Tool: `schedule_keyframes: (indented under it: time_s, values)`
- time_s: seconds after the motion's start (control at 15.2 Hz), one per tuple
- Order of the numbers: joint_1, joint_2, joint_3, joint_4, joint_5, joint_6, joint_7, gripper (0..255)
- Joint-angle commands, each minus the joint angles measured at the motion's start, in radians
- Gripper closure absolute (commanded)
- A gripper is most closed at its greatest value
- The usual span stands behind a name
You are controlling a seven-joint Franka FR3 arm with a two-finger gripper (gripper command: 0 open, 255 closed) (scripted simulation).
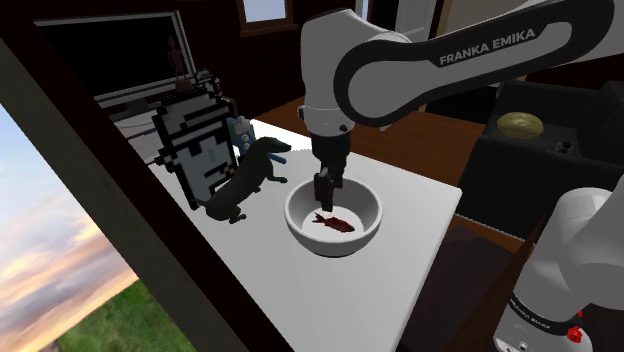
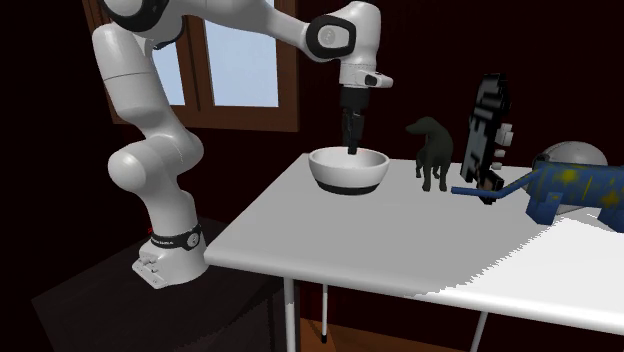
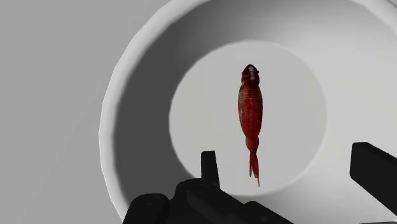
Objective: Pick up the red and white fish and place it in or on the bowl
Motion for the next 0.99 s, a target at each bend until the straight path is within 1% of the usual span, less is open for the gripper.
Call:
schedule_keyframes:
  time_s: [0.0,0.13,0.4,0.92]
  values:
    - [0.000,0.000,0.000,0.000,0.000,0.000,0.000,0]
    - [0.000,0.000,0.000,0.000,0.000,0.000,0.000,0]
    - [-0.004,-0.001,-0.006,0.127,-0.004,-0.127,0.002,0]
    - [-0.004,-0.001,-0.006,0.127,-0.004,-0.127,0.002,0]
